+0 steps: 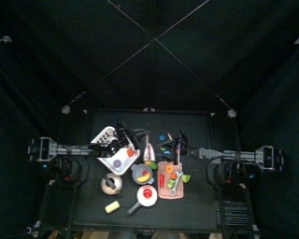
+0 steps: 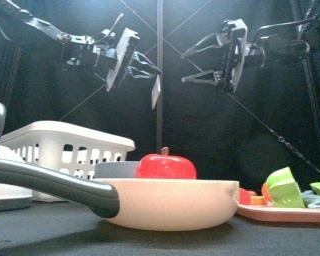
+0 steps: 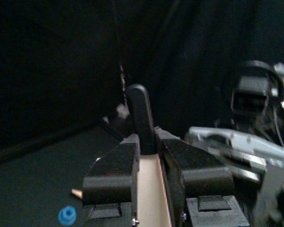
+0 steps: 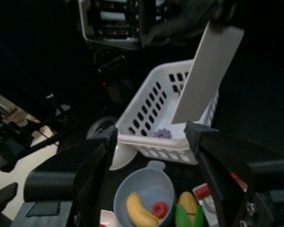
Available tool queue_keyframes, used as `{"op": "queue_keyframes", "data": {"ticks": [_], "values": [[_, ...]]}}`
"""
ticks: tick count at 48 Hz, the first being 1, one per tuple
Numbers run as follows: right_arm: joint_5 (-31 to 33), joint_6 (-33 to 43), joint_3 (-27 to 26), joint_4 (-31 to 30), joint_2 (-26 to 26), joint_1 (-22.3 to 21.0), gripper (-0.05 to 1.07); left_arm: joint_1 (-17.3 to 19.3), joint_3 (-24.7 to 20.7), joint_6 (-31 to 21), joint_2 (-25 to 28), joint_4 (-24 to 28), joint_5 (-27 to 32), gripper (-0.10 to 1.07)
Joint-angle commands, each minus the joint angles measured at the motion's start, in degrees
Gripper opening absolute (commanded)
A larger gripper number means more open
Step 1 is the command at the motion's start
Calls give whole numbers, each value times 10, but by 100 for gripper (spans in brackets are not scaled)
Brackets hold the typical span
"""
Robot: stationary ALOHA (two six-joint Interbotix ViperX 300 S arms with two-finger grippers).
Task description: Grab cleaver with other hand
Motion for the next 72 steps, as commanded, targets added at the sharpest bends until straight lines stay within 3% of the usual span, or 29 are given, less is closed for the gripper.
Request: {"op": "queue_keyframes", "data": {"ticks": [1, 13, 22, 29, 44, 62, 72], "values": [[62, -1, -21, 0, -25, 4, 94, -19, -21, -1, 12, -5, -65, 47], [178, 2, -21, -9, -108, 5, 94, -72, -20, -2, 24, -61, -173, 46], [313, 11, -33, -5, -186, 6, 94, -91, -26, -2, 28, -70, -174, 46], [422, 11, -41, 14, -216, 8, 94, -98, -46, -3, 42, -76, -182, 46], [407, 11, -41, -22, -187, 11, 94, -102, -76, -10, 75, -97, -217, 46], [399, 11, -55, -95, -149, 32, 94, -101, -82, -78, 95, -103, -228, 46], [379, 11, -64, -109, -130, 39, 94, -100, -83, -91, 100, -103, -228, 46]]}}
